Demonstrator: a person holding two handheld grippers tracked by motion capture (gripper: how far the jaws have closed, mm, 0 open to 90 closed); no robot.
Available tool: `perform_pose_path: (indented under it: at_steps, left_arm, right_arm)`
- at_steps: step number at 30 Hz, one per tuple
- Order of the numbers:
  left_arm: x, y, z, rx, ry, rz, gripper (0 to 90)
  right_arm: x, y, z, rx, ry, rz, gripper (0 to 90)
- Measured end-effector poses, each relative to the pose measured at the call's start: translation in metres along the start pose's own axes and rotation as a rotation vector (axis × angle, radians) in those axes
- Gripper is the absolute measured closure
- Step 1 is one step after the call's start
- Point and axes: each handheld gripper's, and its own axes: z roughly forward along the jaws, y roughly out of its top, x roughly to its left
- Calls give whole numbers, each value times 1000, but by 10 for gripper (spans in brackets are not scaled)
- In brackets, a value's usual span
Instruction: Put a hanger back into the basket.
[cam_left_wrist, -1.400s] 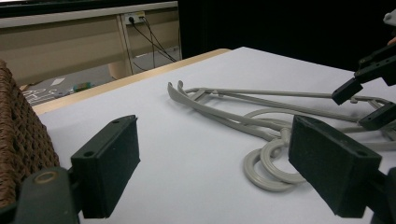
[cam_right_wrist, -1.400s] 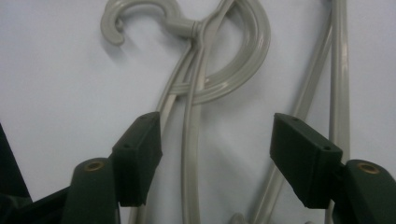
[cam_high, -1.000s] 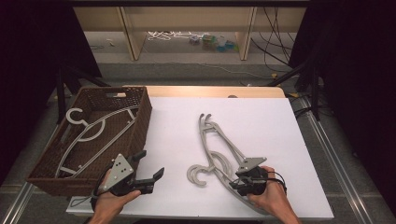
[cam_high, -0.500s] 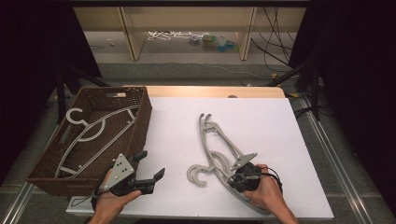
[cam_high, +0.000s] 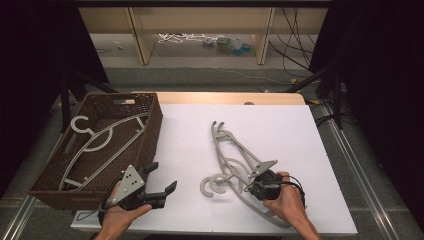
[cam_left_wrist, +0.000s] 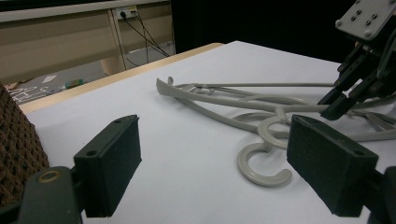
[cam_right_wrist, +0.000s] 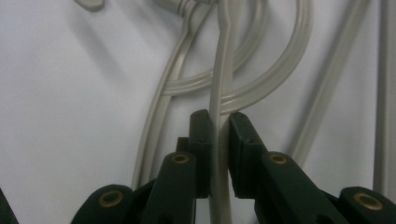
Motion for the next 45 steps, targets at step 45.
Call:
perform_pose_path:
  at_steps: [45]
  left_arm:
    - [-27,21,61,178,-118,439,286]
  right_arm:
    - [41,14,-56,-178,85,-278,823]
